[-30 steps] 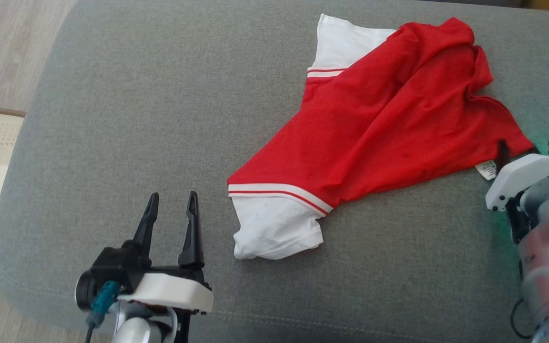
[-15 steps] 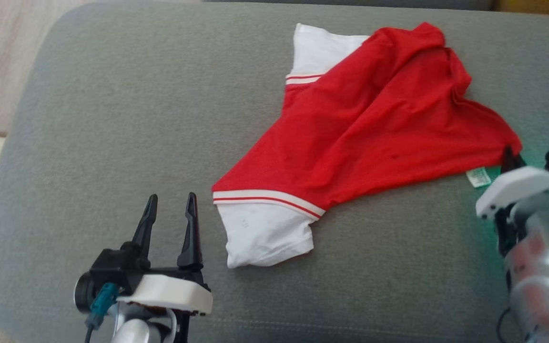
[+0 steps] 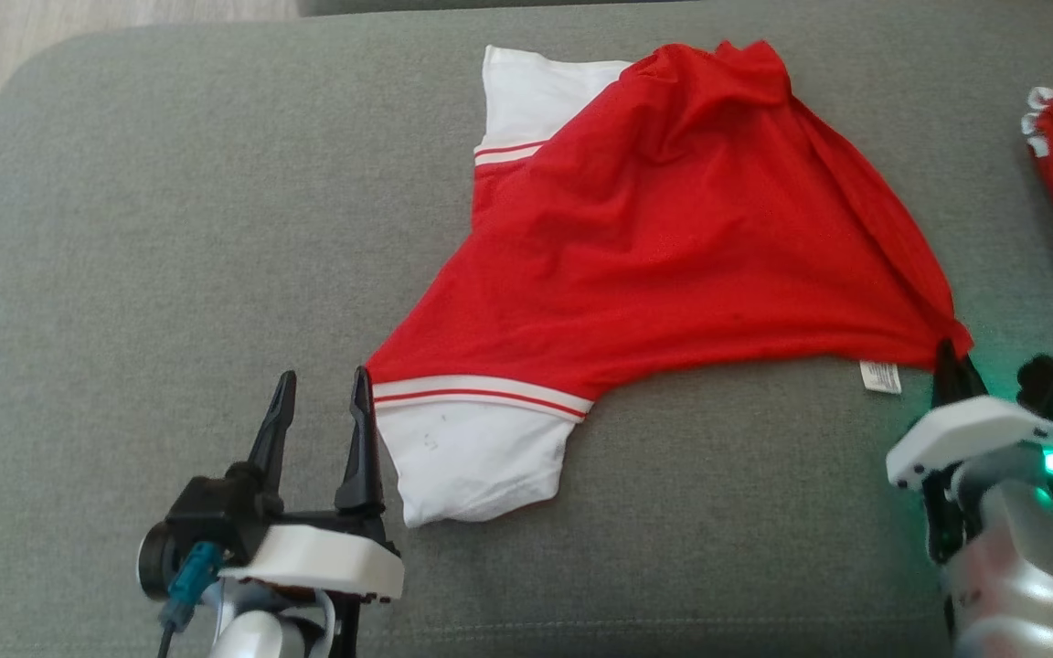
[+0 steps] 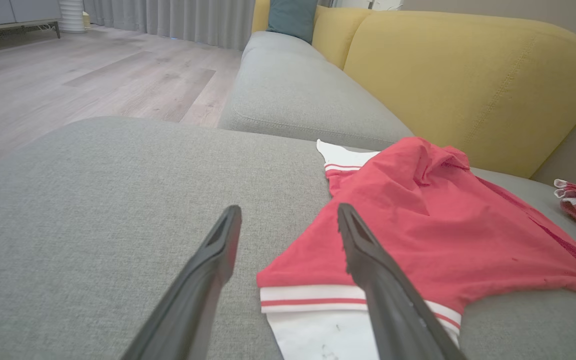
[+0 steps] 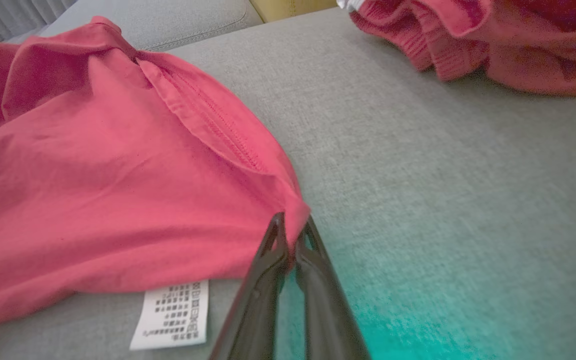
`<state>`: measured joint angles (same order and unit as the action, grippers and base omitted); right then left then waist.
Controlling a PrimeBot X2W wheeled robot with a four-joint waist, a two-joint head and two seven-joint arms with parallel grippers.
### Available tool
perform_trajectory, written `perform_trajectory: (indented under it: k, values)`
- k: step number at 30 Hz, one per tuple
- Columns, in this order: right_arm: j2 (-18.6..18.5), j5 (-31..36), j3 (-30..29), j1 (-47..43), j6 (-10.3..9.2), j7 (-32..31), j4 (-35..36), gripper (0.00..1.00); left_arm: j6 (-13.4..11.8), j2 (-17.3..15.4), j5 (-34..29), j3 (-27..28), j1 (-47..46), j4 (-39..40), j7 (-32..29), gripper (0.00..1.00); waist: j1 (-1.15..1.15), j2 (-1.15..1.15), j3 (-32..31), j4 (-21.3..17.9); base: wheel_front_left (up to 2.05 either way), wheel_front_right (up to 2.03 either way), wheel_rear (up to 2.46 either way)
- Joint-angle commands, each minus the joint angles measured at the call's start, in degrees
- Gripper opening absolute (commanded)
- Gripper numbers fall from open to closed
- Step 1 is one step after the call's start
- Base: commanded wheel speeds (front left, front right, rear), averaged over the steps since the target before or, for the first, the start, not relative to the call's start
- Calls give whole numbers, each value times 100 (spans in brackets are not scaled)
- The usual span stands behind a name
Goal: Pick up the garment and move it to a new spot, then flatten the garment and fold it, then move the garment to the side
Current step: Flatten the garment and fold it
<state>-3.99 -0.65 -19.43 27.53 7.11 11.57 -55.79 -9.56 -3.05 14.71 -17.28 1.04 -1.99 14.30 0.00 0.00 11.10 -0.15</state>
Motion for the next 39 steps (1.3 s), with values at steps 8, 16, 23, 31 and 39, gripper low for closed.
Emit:
perform_trajectory:
  k: [8, 16, 23, 31, 39]
  values:
    - [71, -224, 431, -621, 37, -497, 1167, 100, 24, 17, 6, 271, -134, 165, 70, 100, 0, 0, -97, -133, 0, 0, 0]
    - [45, -214, 420, -1283, 37, -1046, 2714, 100, 6, 17, 40, 278, -100, 179, 70, 100, 0, 0, -173, -168, 0, 0, 0]
    - [74, -311, 1017, -1469, 37, -1405, 3940, 100, 29, 17, 52, 264, -124, 175, 70, 100, 0, 0, -173, -127, 0, 0, 0]
    - [-185, -634, 2892, -1120, 37, -1988, 4178, 100, 36, 17, 65, 206, -202, 153, 70, 100, 0, 0, -100, 233, 0, 0, 0]
    - [-886, -942, 5140, 234, 37, -2152, 3491, 100, 26, 17, 146, 73, -269, 114, 70, 100, 0, 0, -23, 766, 0, 0, 0]
